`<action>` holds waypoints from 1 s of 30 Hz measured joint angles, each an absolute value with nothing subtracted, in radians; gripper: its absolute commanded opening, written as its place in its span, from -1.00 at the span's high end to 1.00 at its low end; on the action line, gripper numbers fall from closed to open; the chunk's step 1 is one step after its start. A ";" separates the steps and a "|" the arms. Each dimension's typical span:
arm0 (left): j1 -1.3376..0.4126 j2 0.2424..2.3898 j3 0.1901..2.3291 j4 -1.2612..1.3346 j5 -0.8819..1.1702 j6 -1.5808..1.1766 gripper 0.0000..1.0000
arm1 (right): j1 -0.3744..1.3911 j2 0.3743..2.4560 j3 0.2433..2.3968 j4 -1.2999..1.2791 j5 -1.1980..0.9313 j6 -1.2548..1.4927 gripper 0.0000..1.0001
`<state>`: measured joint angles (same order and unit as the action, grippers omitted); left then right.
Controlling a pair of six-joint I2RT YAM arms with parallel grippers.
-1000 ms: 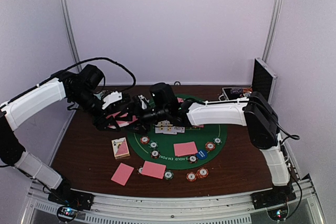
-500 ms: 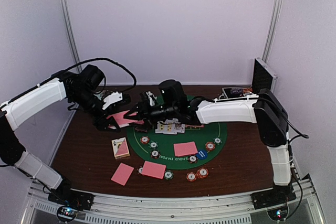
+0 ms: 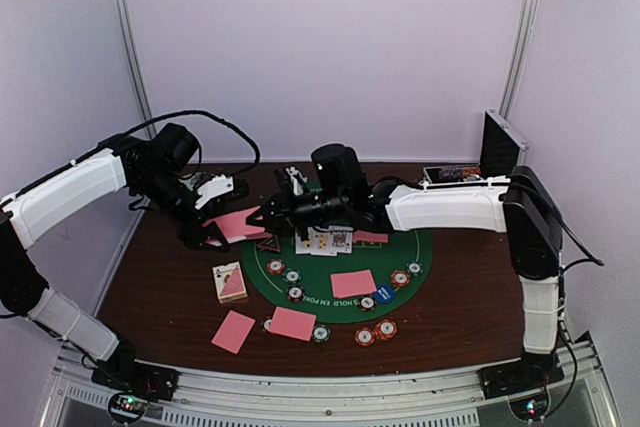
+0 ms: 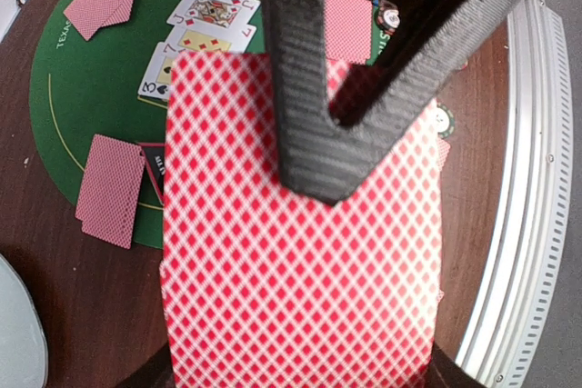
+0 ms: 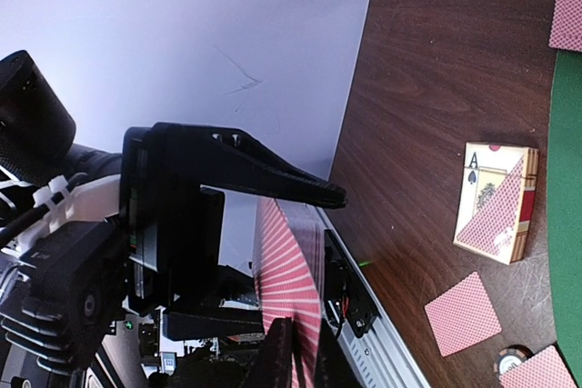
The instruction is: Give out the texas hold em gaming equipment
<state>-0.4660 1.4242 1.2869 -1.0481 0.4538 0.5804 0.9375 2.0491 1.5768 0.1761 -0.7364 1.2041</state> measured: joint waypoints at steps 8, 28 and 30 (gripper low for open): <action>-0.466 1.424 1.287 -1.048 0.453 0.581 1.00 | 0.912 2.002 1.545 0.141 -0.737 1.196 1.00; -0.461 1.426 1.253 -1.039 0.414 0.581 1.00 | 0.516 1.824 1.267 -0.051 -0.735 1.027 1.00; -0.456 1.426 1.244 -1.037 0.410 0.582 1.00 | 0.475 1.829 1.265 -0.081 -0.730 0.996 1.00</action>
<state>-0.4557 1.4261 1.2442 -1.0367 0.4099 0.5816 0.4747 1.8290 1.2652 -0.0811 -0.7296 0.9958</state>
